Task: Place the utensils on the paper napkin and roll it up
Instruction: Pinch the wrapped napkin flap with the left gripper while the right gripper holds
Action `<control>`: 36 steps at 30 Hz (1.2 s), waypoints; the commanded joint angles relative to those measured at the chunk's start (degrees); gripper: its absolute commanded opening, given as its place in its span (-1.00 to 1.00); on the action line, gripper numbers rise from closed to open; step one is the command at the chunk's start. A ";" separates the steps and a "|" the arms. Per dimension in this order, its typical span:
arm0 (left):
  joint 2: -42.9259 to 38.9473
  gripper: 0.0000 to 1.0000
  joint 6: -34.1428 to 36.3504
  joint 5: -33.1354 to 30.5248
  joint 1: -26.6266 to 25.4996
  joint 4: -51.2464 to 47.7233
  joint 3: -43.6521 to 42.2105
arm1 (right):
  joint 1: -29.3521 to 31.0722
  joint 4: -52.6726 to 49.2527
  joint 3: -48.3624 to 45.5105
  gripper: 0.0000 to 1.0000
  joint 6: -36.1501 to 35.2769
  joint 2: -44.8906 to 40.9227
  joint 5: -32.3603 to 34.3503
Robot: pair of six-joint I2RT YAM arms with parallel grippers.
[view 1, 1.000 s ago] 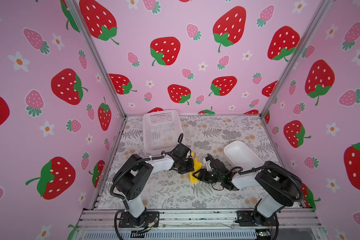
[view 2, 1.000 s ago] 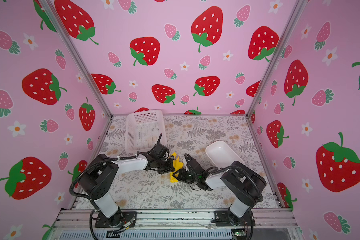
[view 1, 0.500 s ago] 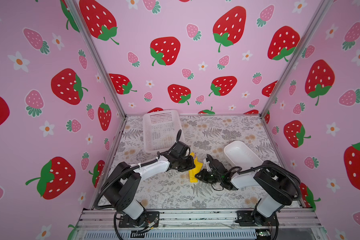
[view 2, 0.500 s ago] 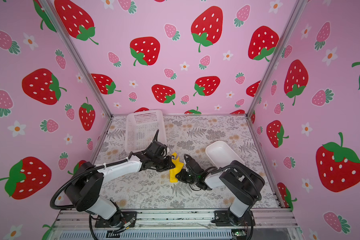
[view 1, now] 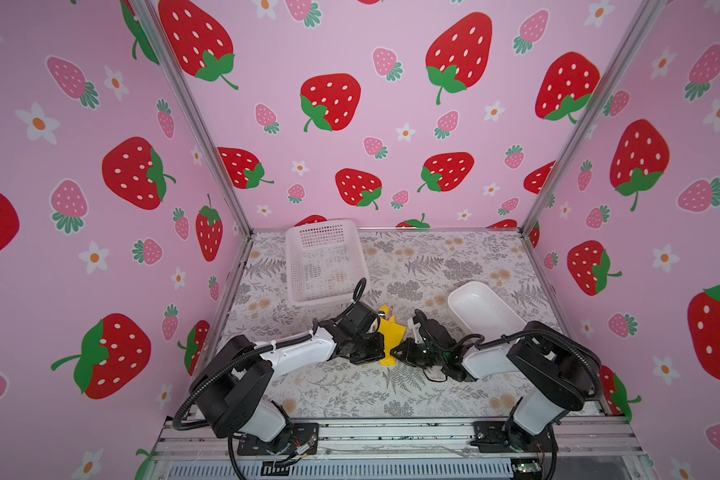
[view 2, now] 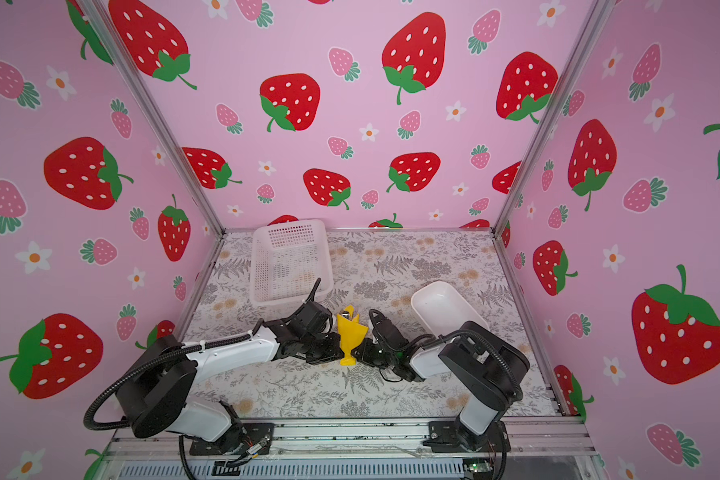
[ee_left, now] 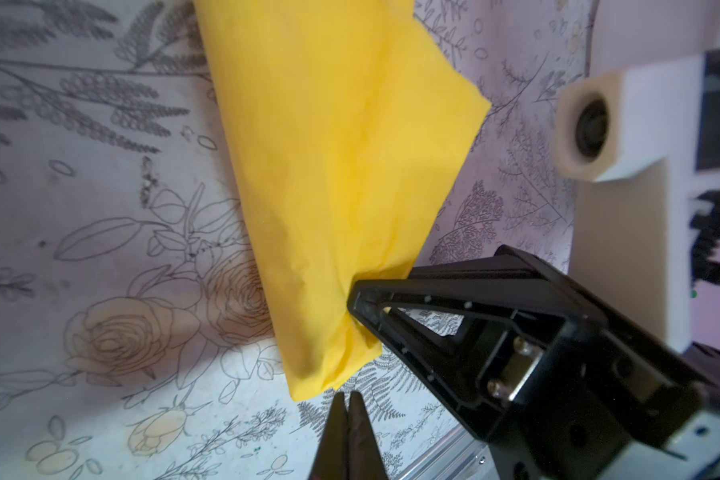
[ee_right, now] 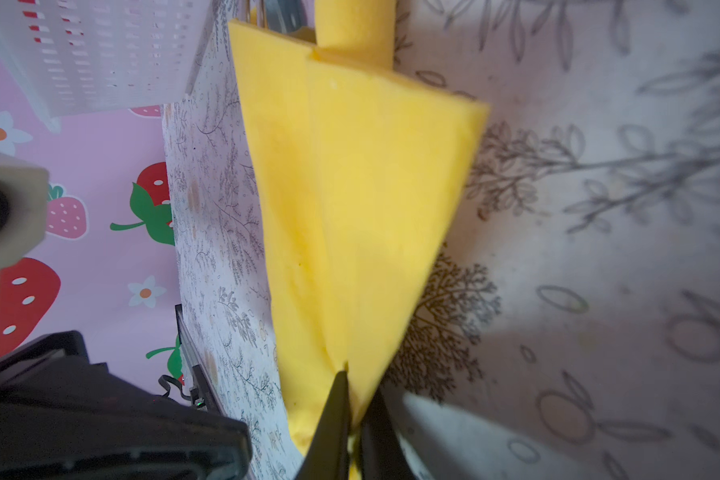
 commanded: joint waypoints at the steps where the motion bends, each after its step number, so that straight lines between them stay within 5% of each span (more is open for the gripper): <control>1: 1.65 -0.97 -0.98 -0.72 -0.60 1.26 0.09 | 0.09 -0.65 -1.06 -0.81 0.53 -0.05 0.38; 36: 5.46 -0.97 -1.92 -2.39 -2.83 4.04 3.34 | 0.03 -1.18 -1.62 -0.81 0.83 -0.83 0.80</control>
